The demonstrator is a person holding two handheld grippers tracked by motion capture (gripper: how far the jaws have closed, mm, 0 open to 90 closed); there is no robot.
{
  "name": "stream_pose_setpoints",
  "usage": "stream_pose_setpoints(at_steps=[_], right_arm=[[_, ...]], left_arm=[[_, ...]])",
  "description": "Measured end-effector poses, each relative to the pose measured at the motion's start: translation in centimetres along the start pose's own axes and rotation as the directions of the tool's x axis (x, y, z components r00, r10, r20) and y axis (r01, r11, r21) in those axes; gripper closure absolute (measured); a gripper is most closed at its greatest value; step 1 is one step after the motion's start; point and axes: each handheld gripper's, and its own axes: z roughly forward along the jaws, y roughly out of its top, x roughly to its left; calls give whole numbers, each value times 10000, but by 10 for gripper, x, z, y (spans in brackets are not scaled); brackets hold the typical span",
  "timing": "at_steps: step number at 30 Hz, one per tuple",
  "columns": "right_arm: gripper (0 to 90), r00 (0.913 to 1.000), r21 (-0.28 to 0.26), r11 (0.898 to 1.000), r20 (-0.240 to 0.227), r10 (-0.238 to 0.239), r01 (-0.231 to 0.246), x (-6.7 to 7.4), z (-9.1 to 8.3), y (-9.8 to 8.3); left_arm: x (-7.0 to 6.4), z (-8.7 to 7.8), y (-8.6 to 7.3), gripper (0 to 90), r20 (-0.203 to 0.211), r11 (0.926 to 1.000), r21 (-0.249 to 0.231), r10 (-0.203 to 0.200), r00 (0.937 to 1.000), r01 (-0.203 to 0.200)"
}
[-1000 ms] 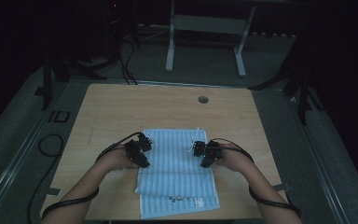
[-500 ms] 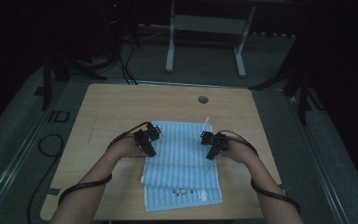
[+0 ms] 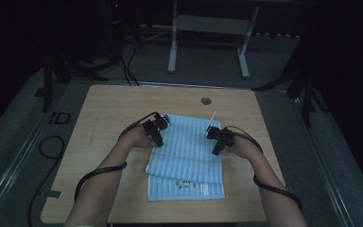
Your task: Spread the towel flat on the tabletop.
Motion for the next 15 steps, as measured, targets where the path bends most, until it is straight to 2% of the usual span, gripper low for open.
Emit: stream_pose_setpoints(at_steps=[1, 4, 6, 8, 10, 12, 13, 15], right_arm=[[886, 9998, -2, 9998, -18, 183, -183, -7, -1, 1], [861, 9999, 11, 9999, -120, 109, -109, -12, -1, 2], [838, 9997, 16, 9999, -235, 113, -112, -10, -2, 3], [832, 9995, -75, 9998, -240, -210, 208, -5, -6, 2], [823, 9985, -137, 9985, -129, -531, 530, 3, -14, 0], [821, 9965, -271, 9961, 28, -837, 838, 14, -25, -3], [820, 9938, -357, 9932, 74, -1107, 1109, 21, -30, -5], [819, 9879, -534, 9865, 20, -1551, 1549, 36, -41, -9]], left_arm=[[0, 0, 1, 690, -50, 10000, -16, 10, 10000, -10], [-1, 0, 2, 682, -232, 10000, -30, 51, 9997, -52], [-4, -4, -1, 661, -300, 9999, -14, 112, 9995, -113], [-8, -12, -6, 642, -163, 9996, -246, 150, 9998, -154], [-18, -23, -13, 642, -252, 9979, -437, 471, 9986, -482], [-31, -37, -21, 642, -72, 9932, -783, 863, 9962, -866], [-39, -42, -26, 642, -153, 9894, -815, 1191, 9928, -1200], [-57, -53, -35, 643, -17, 9811, -979, 1674, 9859, -1668]])
